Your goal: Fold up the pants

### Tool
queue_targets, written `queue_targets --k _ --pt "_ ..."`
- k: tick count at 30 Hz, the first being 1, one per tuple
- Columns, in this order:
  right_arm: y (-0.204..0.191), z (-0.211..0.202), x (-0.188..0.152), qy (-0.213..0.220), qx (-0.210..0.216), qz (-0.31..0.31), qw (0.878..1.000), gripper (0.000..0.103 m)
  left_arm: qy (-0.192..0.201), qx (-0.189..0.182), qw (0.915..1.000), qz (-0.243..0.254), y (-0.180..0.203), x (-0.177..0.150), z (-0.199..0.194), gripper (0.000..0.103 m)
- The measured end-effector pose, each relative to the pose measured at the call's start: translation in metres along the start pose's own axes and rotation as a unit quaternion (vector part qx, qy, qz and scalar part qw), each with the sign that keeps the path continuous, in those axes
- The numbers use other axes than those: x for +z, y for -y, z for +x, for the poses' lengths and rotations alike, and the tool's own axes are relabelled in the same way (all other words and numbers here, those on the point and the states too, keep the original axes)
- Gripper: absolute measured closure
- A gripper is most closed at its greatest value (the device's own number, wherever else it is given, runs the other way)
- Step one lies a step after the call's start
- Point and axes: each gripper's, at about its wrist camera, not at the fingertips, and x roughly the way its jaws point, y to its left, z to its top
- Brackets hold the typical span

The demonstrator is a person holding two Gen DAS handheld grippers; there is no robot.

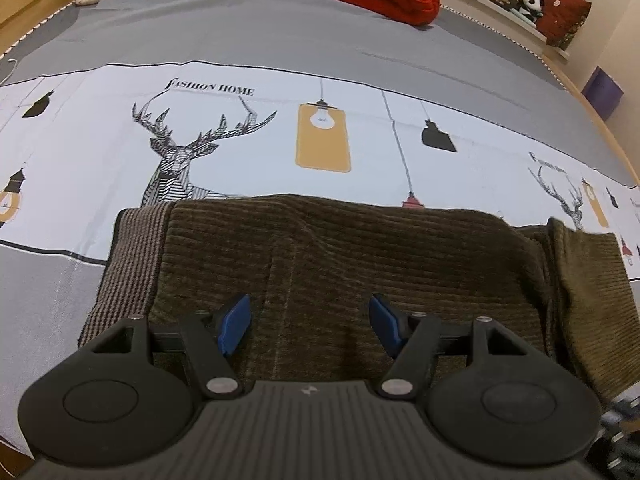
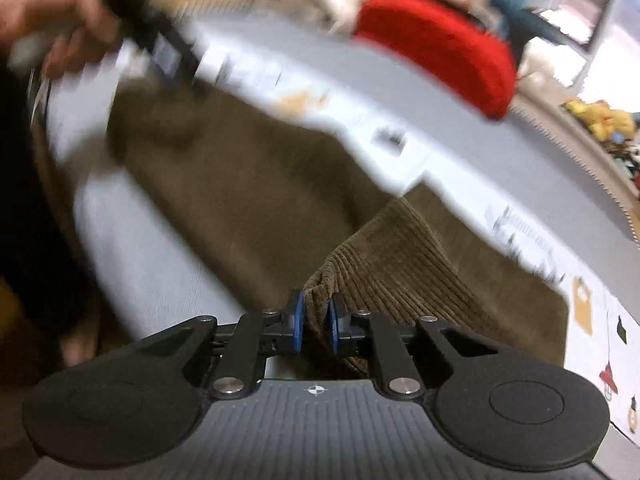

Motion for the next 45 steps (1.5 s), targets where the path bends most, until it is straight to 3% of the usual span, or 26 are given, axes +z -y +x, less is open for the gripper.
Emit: queue_targets --k 2,5,6,11,14,17,20,22,23,25,26,29,31,34,36,38,41,45 --pt "-0.006 0.003 -0.004 -0.002 -0.014 -0.023 1.000 0.082 0.001 -0.003 1.0000 0.001 0.004 0.001 0.000 0.032" --pt "-0.011 0.002 -0.001 0.013 -0.037 -0.027 0.999 0.051 -0.001 -0.005 0.9999 0.009 0.012 -0.001 0.001 0.032" --pt "-0.011 0.003 0.000 0.012 -0.039 -0.026 0.999 0.049 -0.002 -0.005 0.9999 0.014 0.014 -0.001 0.002 0.032" --pt "-0.026 0.022 0.004 -0.015 -0.044 -0.075 0.996 0.051 -0.002 0.003 0.9998 0.019 0.012 -0.003 0.002 0.031" --pt "-0.026 0.029 0.004 -0.028 -0.052 -0.082 0.995 0.077 0.000 0.004 1.0000 0.007 0.005 -0.002 0.000 0.031" --pt "0.000 0.004 0.025 0.035 -0.072 0.008 0.997 0.082 0.000 0.003 1.0000 0.001 0.000 -0.002 -0.002 0.031" --pt "0.030 -0.041 0.040 0.149 -0.098 0.126 0.976 0.082 0.001 0.002 1.0000 0.003 -0.001 -0.003 -0.003 0.031" --pt "0.032 -0.061 0.044 0.206 -0.089 0.159 0.961 0.082 0.001 0.003 1.0000 0.004 -0.001 -0.003 -0.003 0.031" --pt "0.029 -0.062 0.046 0.214 -0.070 0.154 0.962 0.081 0.000 0.003 1.0000 0.004 -0.001 -0.003 -0.003 0.031" --pt "0.008 -0.045 0.050 0.179 -0.017 0.107 0.978 0.081 -0.001 0.004 1.0000 0.004 -0.001 -0.003 -0.002 0.031" --pt "-0.004 -0.026 0.051 0.128 0.012 0.080 0.988 0.080 -0.002 0.004 1.0000 0.005 0.000 -0.004 -0.001 0.031" --pt "-0.035 0.022 0.039 0.001 0.010 0.003 1.000 0.080 -0.003 0.003 1.0000 0.006 0.003 -0.004 0.000 0.031" --pt "-0.036 0.015 0.038 0.020 0.032 0.004 0.999 0.079 -0.003 -0.001 1.0000 0.009 0.005 -0.004 0.000 0.031" --pt "-0.010 -0.017 0.043 0.101 0.064 0.067 0.991 0.073 -0.002 -0.002 0.9998 0.020 0.011 -0.003 0.002 0.030" --pt "0.010 -0.025 0.041 0.122 0.051 0.121 0.984 0.066 -0.002 -0.003 0.9997 0.024 0.016 -0.002 0.003 0.030" --pt "0.020 -0.021 0.038 0.104 0.026 0.145 0.984 0.066 -0.004 -0.003 0.9996 0.028 0.022 -0.001 0.006 0.030" --pt "0.021 0.005 0.034 0.038 -0.004 0.142 0.989 0.066 -0.006 -0.006 0.9992 0.040 0.034 -0.001 0.009 0.030" --pt "0.002 0.038 0.020 -0.067 0.030 0.088 0.993 0.065 -0.004 -0.016 0.9985 0.052 0.050 0.000 0.010 0.031"
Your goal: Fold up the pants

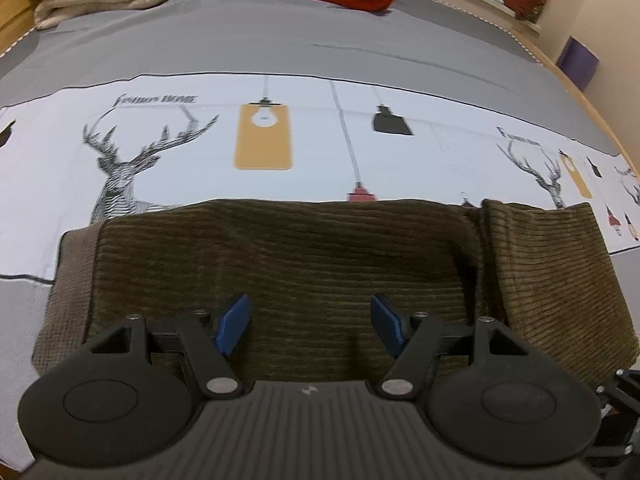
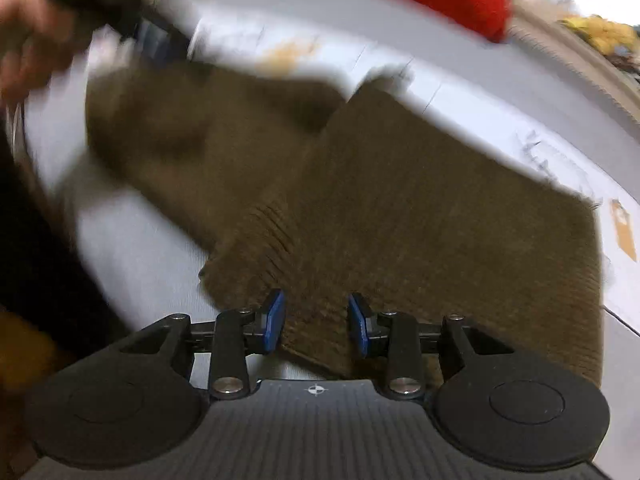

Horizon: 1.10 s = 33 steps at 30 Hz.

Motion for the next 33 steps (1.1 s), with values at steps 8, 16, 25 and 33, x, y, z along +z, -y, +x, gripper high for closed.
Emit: queue_targets --k 8,16,25,33 --pt "0.045 -0.050 0.006 0.107 -0.059 0.117 0.986 0.059 0.023 -0.032 0.9983 0.042 0.043 0.000 0.003 0.036" --pt "0.147 -0.057 -0.045 0.017 -0.223 0.344 0.912 0.045 0.057 -0.115 0.9817 0.141 0.110 -0.021 -0.001 0.058" --pt "0.190 -0.037 -0.081 -0.008 -0.128 0.519 0.845 0.030 -0.088 -0.128 0.9546 0.254 0.151 -0.066 0.041 0.042" --pt "0.178 -0.032 -0.070 0.006 -0.096 0.504 0.858 0.069 -0.031 -0.147 0.9655 0.213 0.147 -0.051 0.021 0.039"
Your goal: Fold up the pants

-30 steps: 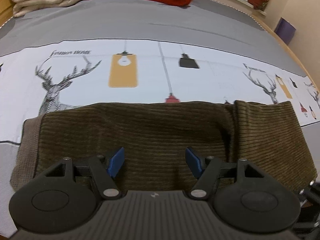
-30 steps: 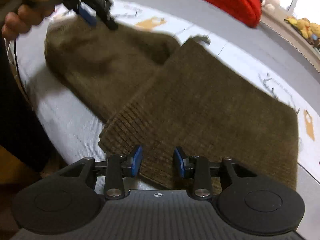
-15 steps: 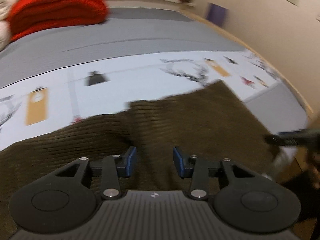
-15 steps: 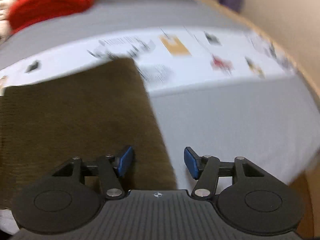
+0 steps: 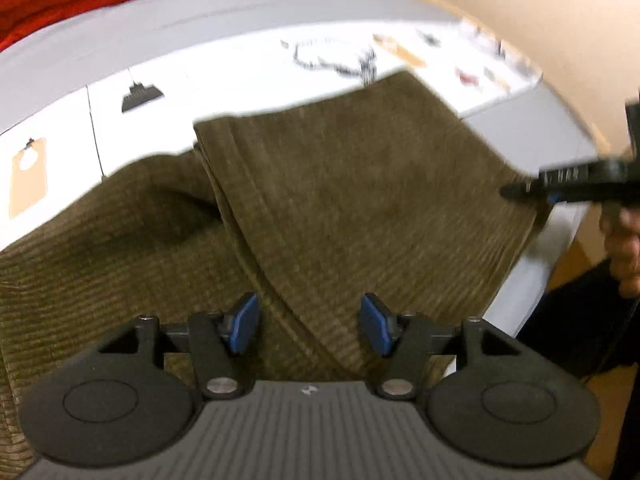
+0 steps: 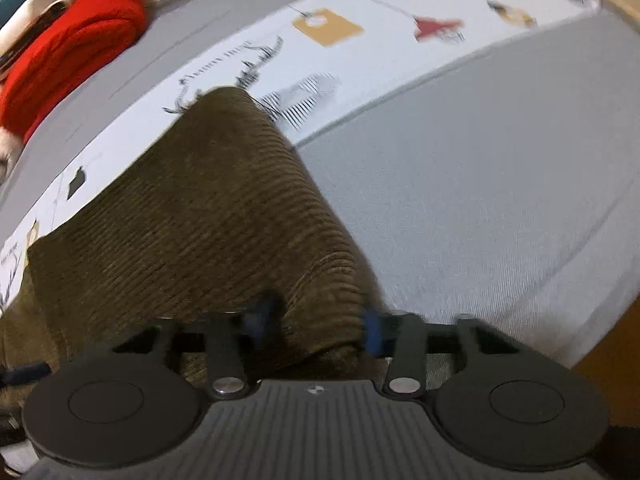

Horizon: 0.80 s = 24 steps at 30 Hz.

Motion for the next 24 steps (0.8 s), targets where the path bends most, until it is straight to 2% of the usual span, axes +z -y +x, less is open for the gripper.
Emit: queue_targets --k 2,3,5,6,8,10,12,13,15,16,17,18,19,20,21,22,24 --pt "-0.006 -0.010 0.000 0.018 0.005 -0.008 1.000 0.074 0.032 -0.011 0.9992 -0.020 -0.003 0.005 -0.011 0.033" --pt "-0.011 -0.018 -0.002 0.032 0.007 -0.022 0.999 0.075 0.053 -0.022 0.9978 -0.032 -0.006 0.008 -0.019 0.027" --pt "-0.037 -0.047 -0.010 0.082 0.024 -0.088 0.992 0.076 0.093 -0.058 0.9926 -0.053 -0.008 0.011 -0.034 0.020" --pt "-0.054 -0.062 -0.018 0.111 0.038 -0.135 0.984 0.077 0.113 -0.084 0.9879 -0.065 -0.010 0.013 -0.042 0.018" --pt "-0.093 -0.092 -0.041 0.167 0.066 -0.245 0.953 0.077 0.140 -0.138 0.9764 -0.091 -0.013 0.018 -0.053 0.016" --pt "-0.128 -0.112 -0.072 0.214 0.093 -0.349 0.908 0.077 0.156 -0.194 0.9604 -0.125 -0.019 0.021 -0.060 0.002" --pt "-0.156 -0.122 -0.107 0.246 0.111 -0.432 0.860 0.077 0.171 -0.221 0.9486 -0.149 -0.025 0.021 -0.065 0.001" --pt "-0.167 -0.123 -0.123 0.253 0.119 -0.466 0.839 0.077 0.172 -0.226 0.9459 -0.157 -0.027 0.021 -0.066 0.001" --pt "-0.183 -0.121 -0.151 0.253 0.135 -0.522 0.803 0.077 0.169 -0.210 0.9484 -0.167 -0.032 0.022 -0.063 0.002" --pt "-0.190 -0.118 -0.164 0.250 0.138 -0.553 0.783 0.077 0.166 -0.188 0.9530 -0.169 -0.035 0.020 -0.063 0.006" --pt "-0.195 -0.117 -0.174 0.250 0.142 -0.573 0.768 0.077 0.153 -0.161 0.9600 -0.171 -0.038 0.019 -0.061 0.010" --pt "-0.199 -0.115 -0.184 0.249 0.147 -0.591 0.753 0.078 0.137 -0.137 0.9660 -0.171 -0.038 0.017 -0.057 0.035" --pt "-0.202 -0.114 -0.189 0.247 0.150 -0.598 0.747 0.078 0.118 -0.106 0.9722 -0.172 -0.041 0.015 -0.051 0.074" --pt "-0.206 -0.112 -0.192 0.242 0.151 -0.600 0.747 0.078 0.102 -0.084 0.9755 -0.176 -0.046 0.012 -0.045 0.080" --pt "-0.209 -0.109 -0.191 0.236 0.147 -0.597 0.752 0.077 0.090 -0.074 0.9768 -0.180 -0.052 0.010 -0.042 0.083" --pt "-0.211 -0.107 -0.187 0.226 0.150 -0.591 0.760 0.076 0.081 -0.066 0.9774 -0.184 -0.058 0.006 -0.042 0.084" --pt "-0.215 -0.107 -0.169 0.192 0.186 -0.565 0.781 0.069 0.081 -0.055 0.9770 -0.190 -0.073 0.002 -0.049 0.084"
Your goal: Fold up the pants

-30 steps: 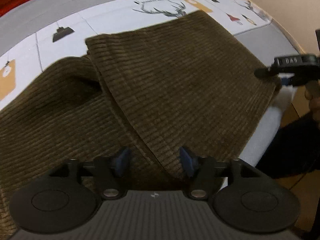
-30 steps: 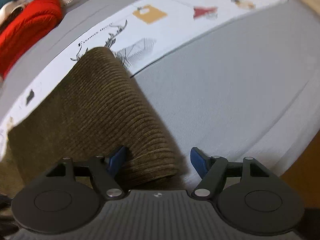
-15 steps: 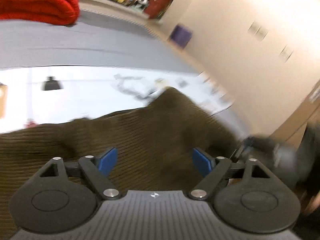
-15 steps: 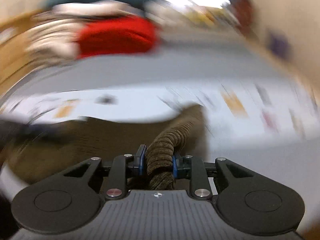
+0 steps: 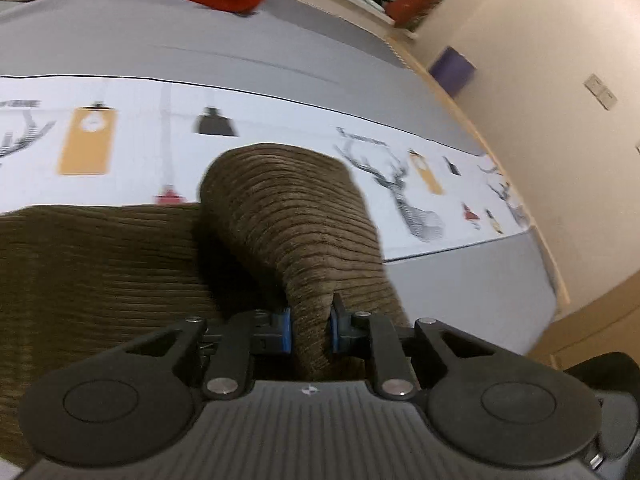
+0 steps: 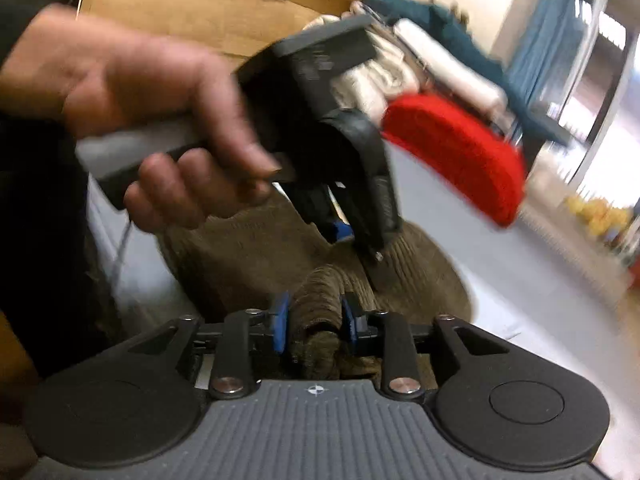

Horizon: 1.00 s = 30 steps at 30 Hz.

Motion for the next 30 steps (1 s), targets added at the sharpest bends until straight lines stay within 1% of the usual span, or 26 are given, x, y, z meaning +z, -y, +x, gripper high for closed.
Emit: queue_targets --k 1,2,3,4,5,6,7,8,9,10,12,13,14,15,16,17,18,21,23,24,25,26,28,29,30 --pt "0.008 -0.003 0.006 0.011 0.019 0.035 0.999 0.067 0.004 0.002 1.0000 -0.002 -0.006 0.003 -0.006 0.084" --pt "0.017 -0.008 0.011 0.023 0.037 0.070 0.997 0.059 0.012 0.008 0.9999 -0.004 -0.016 0.005 -0.016 0.084" --pt "0.030 -0.011 0.017 0.038 0.062 0.123 0.990 0.049 0.016 0.016 0.9997 -0.003 -0.024 0.008 -0.025 0.084" --pt "0.040 -0.013 0.020 0.047 0.077 0.162 0.983 0.044 0.019 0.028 0.9994 -0.002 -0.034 0.008 -0.038 0.085" --pt "0.051 -0.013 0.021 0.056 0.087 0.200 0.974 0.040 0.024 0.048 0.9986 -0.005 -0.050 0.009 -0.050 0.087" --pt "0.061 -0.009 0.022 0.060 0.087 0.232 0.967 0.039 0.032 0.073 0.9968 -0.007 -0.063 0.008 -0.066 0.102" --pt "0.067 -0.005 0.022 0.057 0.074 0.252 0.963 0.039 0.047 0.113 0.9924 -0.011 -0.078 0.009 -0.083 0.103" --pt "0.073 0.000 0.021 0.047 0.050 0.264 0.962 0.039 0.060 0.144 0.9875 -0.026 -0.098 0.009 -0.101 0.103" --pt "0.078 0.008 0.020 0.033 0.020 0.273 0.961 0.039 0.072 0.161 0.9832 -0.046 -0.118 0.008 -0.118 0.103" --pt "0.079 0.014 0.020 0.019 0.003 0.280 0.960 0.039 0.084 0.167 0.9795 -0.076 -0.140 0.004 -0.134 0.103" --pt "0.086 0.033 0.013 -0.029 -0.014 0.308 0.951 0.039 0.103 0.155 0.9720 -0.143 -0.172 -0.005 -0.153 0.103" --pt "0.091 0.045 0.009 -0.054 -0.022 0.326 0.944 0.039 0.106 0.141 0.9693 -0.171 -0.182 -0.010 -0.159 0.101" --pt "0.095 0.054 0.005 -0.073 -0.028 0.345 0.935 0.039 0.106 0.122 0.9698 -0.183 -0.185 -0.014 -0.159 0.101" --pt "0.100 0.062 -0.001 -0.090 -0.032 0.365 0.926 0.039 0.102 0.104 0.9724 -0.182 -0.181 -0.011 -0.156 0.099" --pt "0.104 0.069 -0.005 -0.106 -0.038 0.383 0.917 0.039 0.096 0.086 0.9761 -0.175 -0.179 -0.009 -0.152 0.093" --pt "0.105 0.076 -0.008 -0.120 -0.046 0.397 0.909 0.039 0.085 0.067 0.9803 -0.165 -0.172 -0.007 -0.143 0.091" --pt "0.108 0.081 -0.011 -0.134 -0.054 0.408 0.902 0.039 0.075 0.056 0.9827 -0.160 -0.168 -0.007 -0.138 0.088" --pt "0.106 0.092 -0.022 -0.172 -0.079 0.409 0.893 0.039 0.035 0.032 0.9885 -0.144 -0.147 0.002 -0.106 0.076" --pt "0.101 0.090 -0.027 -0.186 -0.080 0.428 0.881 0.038 0.012 0.022 0.9909 -0.132 -0.133 0.005 -0.083 0.072" --pt "0.102 0.091 -0.027 -0.188 -0.079 0.433 0.878 0.038 0.001 0.018 0.9919 -0.126 -0.126 0.008 -0.070 0.067" --pt "0.101 0.096 -0.026 -0.188 -0.079 0.435 0.877 0.038 -0.008 0.014 0.9923 -0.123 -0.124 0.009 -0.053 0.063" --pt "0.102 0.100 -0.023 -0.190 -0.078 0.435 0.877 0.038 -0.019 0.009 0.9923 -0.122 -0.118 0.011 -0.041 0.060" --pt "0.101 0.097 -0.024 -0.192 -0.074 0.439 0.875 0.038 -0.039 0.002 0.9920 -0.120 -0.105 0.011 -0.019 0.050" --pt "0.102 0.096 -0.025 -0.193 -0.072 0.443 0.872 0.038 -0.047 0.005 0.9921 -0.116 -0.101 0.013 -0.009 0.047" --pt "0.101 0.094 -0.026 -0.194 -0.070 0.447 0.870 0.038 -0.053 0.011 0.9922 -0.112 -0.097 0.012 -0.001 0.039"
